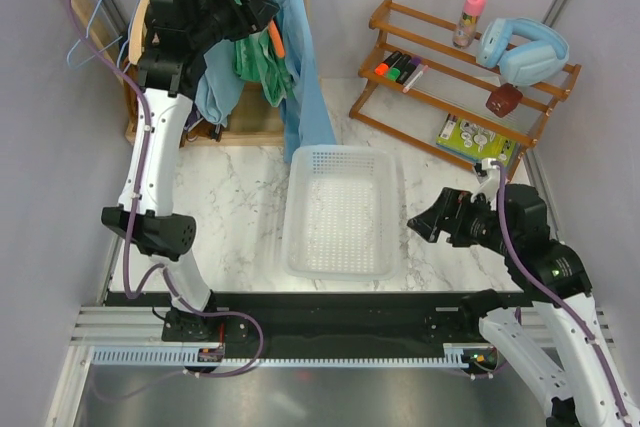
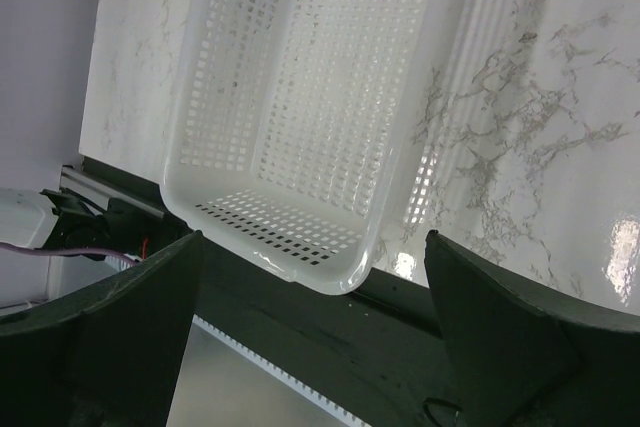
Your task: Remove the trousers from the hanger
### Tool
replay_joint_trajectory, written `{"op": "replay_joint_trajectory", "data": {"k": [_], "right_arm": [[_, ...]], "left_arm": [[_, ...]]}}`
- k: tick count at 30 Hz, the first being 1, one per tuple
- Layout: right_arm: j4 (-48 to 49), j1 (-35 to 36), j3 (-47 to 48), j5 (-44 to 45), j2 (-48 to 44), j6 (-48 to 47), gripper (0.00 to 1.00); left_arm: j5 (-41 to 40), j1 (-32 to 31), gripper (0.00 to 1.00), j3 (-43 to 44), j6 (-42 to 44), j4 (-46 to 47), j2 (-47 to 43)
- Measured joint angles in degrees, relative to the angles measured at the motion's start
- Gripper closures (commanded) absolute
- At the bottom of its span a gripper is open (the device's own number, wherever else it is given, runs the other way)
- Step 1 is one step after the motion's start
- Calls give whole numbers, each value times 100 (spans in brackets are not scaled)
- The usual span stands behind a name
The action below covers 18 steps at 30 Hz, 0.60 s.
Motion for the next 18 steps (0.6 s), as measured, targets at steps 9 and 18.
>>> {"op": "replay_joint_trajectory", "data": {"k": [9, 18], "right_arm": [[-111, 0, 304, 0, -105, 2, 2], [-341, 0, 468, -17, -188, 96, 2]], "left_arm": [[-7, 13, 43, 0, -192, 391, 278], [179, 199, 63, 2, -400, 839, 396]]}}
